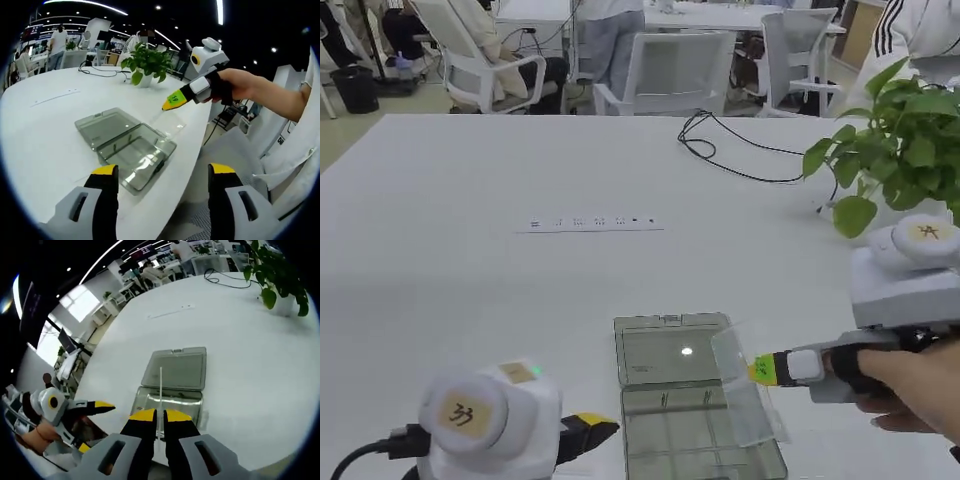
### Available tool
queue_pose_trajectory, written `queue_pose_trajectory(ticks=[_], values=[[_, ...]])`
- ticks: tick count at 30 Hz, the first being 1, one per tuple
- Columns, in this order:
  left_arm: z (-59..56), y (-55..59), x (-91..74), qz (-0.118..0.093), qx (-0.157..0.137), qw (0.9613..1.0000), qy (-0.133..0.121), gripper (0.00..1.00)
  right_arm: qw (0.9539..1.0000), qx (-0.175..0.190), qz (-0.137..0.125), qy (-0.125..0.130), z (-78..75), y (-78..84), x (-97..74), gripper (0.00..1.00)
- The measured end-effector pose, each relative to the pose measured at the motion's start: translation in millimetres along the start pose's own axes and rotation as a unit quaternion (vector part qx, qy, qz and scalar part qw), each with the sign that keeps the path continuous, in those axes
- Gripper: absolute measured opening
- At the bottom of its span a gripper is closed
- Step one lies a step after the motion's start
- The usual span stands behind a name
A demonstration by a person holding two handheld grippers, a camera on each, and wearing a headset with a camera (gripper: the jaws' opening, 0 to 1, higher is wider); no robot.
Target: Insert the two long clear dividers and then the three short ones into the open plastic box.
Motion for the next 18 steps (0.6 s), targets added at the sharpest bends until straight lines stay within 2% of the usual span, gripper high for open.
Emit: queue_pose_trajectory(ticks=[2,5,10,14,18], values=[[0.7,1.6,0.1,0.004,0.004,1.0000,0.003,0.75,0.9998,0.001,0.011,0.015,-0.7,3.2,0.1,0.07],[1.6,3.7,0.5,0.007,0.015,0.9998,0.011,0.78,0.9995,0.010,0.016,0.024,0.0,5.6,1.7,0.07],[2.4,7.8,-0.1,0.014,0.024,0.9994,0.022,0.84,0.9979,0.015,0.043,0.045,1.6,15.7,5.8,0.07],[3.1,8.9,-0.7,0.018,0.027,0.9990,0.030,0.84,0.9968,0.022,0.054,0.055,1.3,21.0,11.2,0.07],[4.4,8.1,-1.1,0.015,0.028,0.9989,0.034,0.84,0.9950,0.019,0.069,0.069,-8.6,25.4,20.4,0.07]])
Point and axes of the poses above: the centre of the closed fingertips' face, and the gripper's own axes: x roughly forward along the fingers, z roughly to its left, y roughly out of its underside, the point moved 3 cm from there along -x, roughly backward along the fingers, and after that the axes turned 15 degrees about -z, right-handed, at the moved point
